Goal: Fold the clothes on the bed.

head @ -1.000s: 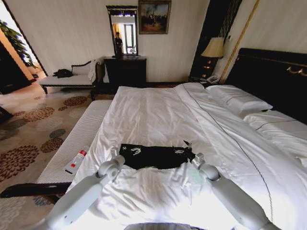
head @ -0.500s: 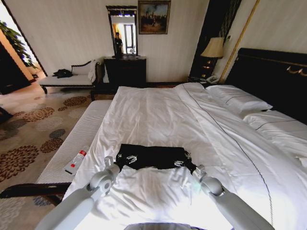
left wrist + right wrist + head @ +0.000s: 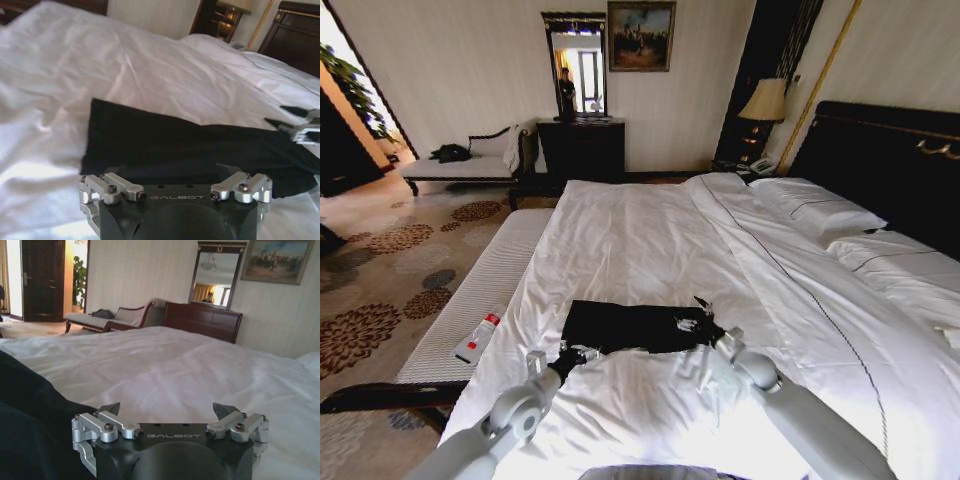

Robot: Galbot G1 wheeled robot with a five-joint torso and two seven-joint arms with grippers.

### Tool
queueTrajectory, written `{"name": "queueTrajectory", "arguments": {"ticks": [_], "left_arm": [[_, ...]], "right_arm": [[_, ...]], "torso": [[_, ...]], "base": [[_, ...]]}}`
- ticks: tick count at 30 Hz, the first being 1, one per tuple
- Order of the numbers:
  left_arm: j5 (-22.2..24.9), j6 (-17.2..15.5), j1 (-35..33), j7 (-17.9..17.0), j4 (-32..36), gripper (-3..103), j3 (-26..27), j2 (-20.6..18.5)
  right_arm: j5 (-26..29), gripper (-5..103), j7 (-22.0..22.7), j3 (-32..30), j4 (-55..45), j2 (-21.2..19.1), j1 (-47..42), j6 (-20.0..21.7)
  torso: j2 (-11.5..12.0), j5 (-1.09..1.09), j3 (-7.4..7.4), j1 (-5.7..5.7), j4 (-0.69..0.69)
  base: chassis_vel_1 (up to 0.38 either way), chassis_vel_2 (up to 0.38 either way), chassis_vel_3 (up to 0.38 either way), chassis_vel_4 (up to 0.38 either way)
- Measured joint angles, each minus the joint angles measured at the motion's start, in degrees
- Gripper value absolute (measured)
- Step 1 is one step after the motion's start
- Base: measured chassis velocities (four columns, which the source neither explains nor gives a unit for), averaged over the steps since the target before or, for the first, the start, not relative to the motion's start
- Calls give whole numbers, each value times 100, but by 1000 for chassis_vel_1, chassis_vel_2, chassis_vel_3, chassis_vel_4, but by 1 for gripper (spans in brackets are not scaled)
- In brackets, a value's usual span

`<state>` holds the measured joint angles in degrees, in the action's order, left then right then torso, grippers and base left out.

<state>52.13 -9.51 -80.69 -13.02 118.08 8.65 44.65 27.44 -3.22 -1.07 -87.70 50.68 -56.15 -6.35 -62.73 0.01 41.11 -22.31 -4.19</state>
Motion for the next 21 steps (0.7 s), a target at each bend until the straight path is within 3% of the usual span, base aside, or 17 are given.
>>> {"name": "queueTrajectory", "arguments": {"ticks": [9,12,15,21], "left_arm": [[32,13,-438,-129,521,100,765,114],[72,8,-526,-155,603,100,992,203],[36,7,-695,-154,689,100,1119,268],[-278,51,-1163,-142,869,100,1410,507]], "right_arm": [[-296,100,-31,400,343,188,95,-50],[-974,100,-48,426,48,46,-280,-199],[-1184,100,-39,363,-254,-47,-524,-229],[-836,100,153,256,-572,-84,-439,-94]], "torso": [[0,-1,0,0,-2],[1,-2,0,0,-4],[0,-1,0,0,-4],[0,-2,-1,1,-2]], "base": [[0,0,0,0],[0,0,0,0],[0,0,0,0],[0,0,0,0]]}}
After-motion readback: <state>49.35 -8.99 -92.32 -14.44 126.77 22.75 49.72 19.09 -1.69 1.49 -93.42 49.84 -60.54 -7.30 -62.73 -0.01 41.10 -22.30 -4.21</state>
